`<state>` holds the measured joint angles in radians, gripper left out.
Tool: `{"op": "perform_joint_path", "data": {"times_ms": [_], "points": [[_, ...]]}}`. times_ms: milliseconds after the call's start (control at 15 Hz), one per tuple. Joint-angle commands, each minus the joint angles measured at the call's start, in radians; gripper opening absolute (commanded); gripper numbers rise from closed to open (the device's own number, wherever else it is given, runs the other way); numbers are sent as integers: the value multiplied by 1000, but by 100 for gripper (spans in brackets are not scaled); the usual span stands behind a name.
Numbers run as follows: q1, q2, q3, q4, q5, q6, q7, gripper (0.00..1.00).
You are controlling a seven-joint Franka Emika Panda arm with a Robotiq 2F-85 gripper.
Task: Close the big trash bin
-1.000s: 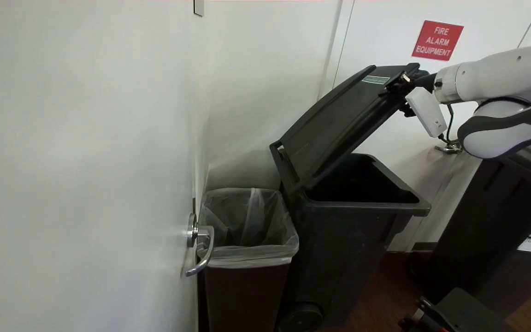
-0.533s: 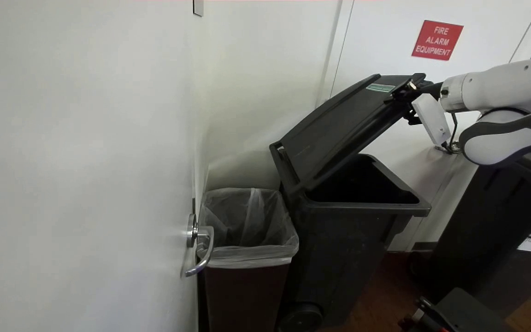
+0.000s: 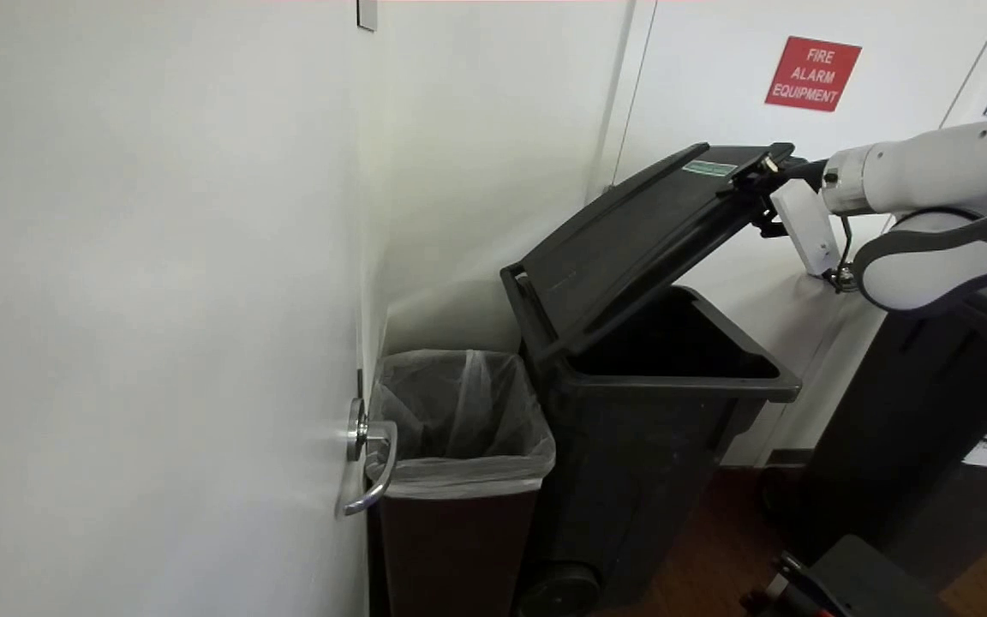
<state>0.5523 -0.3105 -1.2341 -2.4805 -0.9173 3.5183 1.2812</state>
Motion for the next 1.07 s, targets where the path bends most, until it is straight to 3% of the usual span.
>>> {"op": "perform_joint_path", "data": {"times_ms": [0, 400, 1000], "points": [[-3, -2, -8, 3, 3, 1, -1, 24], [93, -49, -166, -27, 15, -3, -14, 24], [442, -238, -593, 18, 54, -3, -133, 24]]}}
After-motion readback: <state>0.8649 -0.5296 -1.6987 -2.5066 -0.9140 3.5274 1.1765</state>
